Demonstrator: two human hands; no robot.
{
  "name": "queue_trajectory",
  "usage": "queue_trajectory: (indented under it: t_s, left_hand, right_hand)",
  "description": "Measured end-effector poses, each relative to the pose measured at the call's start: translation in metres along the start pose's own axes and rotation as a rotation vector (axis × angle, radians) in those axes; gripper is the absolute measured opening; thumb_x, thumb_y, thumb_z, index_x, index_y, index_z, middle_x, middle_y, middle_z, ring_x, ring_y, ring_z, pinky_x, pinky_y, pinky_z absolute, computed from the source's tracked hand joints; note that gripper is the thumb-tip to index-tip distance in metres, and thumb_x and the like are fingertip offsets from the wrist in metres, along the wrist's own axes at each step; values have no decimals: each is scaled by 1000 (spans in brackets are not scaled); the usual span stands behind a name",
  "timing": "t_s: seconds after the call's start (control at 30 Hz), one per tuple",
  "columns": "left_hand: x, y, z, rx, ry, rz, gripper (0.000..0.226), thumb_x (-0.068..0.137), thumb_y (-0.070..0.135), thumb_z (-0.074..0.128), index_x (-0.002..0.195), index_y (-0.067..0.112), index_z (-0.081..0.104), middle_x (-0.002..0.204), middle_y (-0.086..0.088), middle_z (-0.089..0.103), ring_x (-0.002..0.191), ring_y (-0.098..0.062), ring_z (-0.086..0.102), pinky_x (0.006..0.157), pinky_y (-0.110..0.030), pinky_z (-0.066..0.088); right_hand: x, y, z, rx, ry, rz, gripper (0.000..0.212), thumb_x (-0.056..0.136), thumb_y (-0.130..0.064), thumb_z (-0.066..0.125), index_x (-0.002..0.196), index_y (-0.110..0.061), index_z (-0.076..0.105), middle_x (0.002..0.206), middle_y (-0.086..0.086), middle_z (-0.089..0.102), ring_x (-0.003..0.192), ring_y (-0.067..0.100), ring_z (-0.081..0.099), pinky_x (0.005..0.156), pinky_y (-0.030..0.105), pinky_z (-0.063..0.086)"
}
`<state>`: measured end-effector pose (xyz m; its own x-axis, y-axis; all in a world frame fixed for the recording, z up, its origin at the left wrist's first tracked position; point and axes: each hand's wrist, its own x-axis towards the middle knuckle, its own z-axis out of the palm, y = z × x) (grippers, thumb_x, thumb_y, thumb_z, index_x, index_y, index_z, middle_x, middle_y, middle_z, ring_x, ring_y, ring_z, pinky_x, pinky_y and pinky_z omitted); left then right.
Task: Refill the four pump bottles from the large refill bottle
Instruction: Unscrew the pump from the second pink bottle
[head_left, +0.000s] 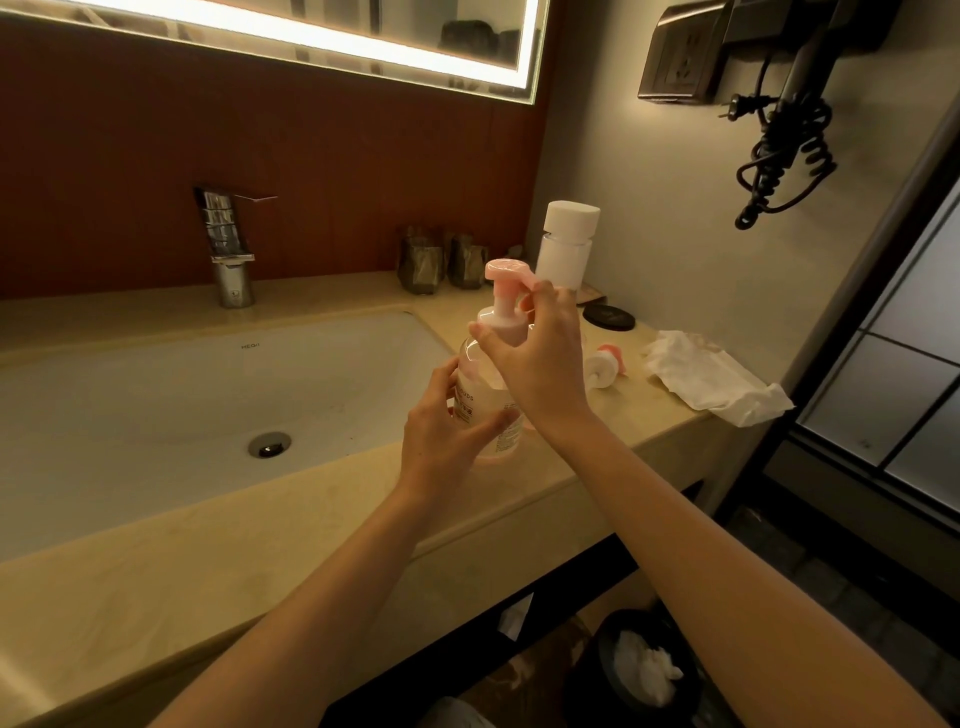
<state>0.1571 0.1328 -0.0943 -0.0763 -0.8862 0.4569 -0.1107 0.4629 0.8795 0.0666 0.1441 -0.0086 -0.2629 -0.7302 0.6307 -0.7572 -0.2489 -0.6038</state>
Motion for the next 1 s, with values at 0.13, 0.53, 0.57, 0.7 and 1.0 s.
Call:
queue_trajectory:
  t_s: [0.13,0.53,0.57,0.7,1.0]
  left_hand:
    - [0,0,0,13,6,13,70,68,30,80,128,27,44,105,15,57,97,-2,57,77,-16,49]
    - [-1,2,0,21,-4,12,70,69,31,78,129,26,42,109,10,57,100,-9,58,82,-24,52]
    - [0,2,0,21,-5,11,69,69,31,79,127,29,42,108,10,57,99,-9,58,82,-24,52]
    - [-1,3,-1,23,-11,12,71,69,30,78,130,26,42,110,9,57,100,-8,57,80,-19,50]
    - [-3,5,0,12,-11,7,69,69,29,78,128,28,40,107,14,55,96,-3,56,75,-10,48]
  right_hand:
    - [-3,-2,-2,78,-15,-4,50,82,-22,66,127,-9,47,121,7,57,108,17,52,85,16,36]
    - [-4,-1,-2,41,-14,21,54,81,-29,69,126,-11,48,125,6,54,111,17,52,83,10,36]
    - [-3,-2,-3,58,-26,22,52,81,-25,69,127,-11,48,126,6,55,110,15,53,79,5,35]
    - [-3,-2,-4,139,-66,31,52,83,-18,66,130,-10,46,126,7,55,103,7,48,68,-5,34]
    - [-5,1,-2,67,-17,27,53,79,-26,71,124,-11,47,123,7,51,106,12,50,73,-1,33]
